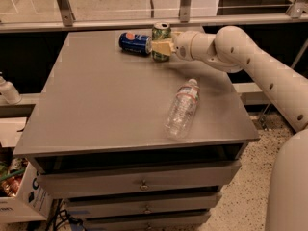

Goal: Move green can near pepsi can

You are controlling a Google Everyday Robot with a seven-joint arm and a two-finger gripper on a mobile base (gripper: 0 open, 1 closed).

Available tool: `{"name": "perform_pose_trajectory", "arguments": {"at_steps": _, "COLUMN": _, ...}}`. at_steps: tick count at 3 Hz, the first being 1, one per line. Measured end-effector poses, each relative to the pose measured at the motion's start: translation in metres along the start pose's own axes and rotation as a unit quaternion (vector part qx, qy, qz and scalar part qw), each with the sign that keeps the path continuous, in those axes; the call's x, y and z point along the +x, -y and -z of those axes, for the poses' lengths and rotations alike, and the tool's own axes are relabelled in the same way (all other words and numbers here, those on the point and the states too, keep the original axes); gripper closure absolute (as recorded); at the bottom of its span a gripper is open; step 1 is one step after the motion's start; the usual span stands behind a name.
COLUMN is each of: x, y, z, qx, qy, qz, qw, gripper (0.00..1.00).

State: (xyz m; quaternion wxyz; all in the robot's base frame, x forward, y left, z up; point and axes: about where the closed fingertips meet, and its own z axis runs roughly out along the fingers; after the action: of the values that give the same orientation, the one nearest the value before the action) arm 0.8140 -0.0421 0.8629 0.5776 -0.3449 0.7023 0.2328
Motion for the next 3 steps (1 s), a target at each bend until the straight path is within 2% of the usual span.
{"name": "perform_pose_trajectory", "arguments": {"at_steps": 1, "x": 0.000, "y": 0.000, "z": 0.000, "qx": 0.000, "qy": 0.000, "qz": 0.000, "qw": 1.0000, "gripper": 0.11}}
{"name": "perform_pose_trajectory", "arguments": {"at_steps": 2, "x": 0.006, "y": -0.001, "z": 0.012, "qx": -0.006, "qy": -0.008, "qz": -0.007, "qw": 0.9999, "gripper": 0.00}}
{"name": "perform_pose_trajectory", "arguments": {"at_steps": 3, "x": 0.007, "y": -0.003, "z": 0.032, "qx": -0.010, "qy": -0.013, "qz": -0.010, "qw": 0.9998, "gripper": 0.00}}
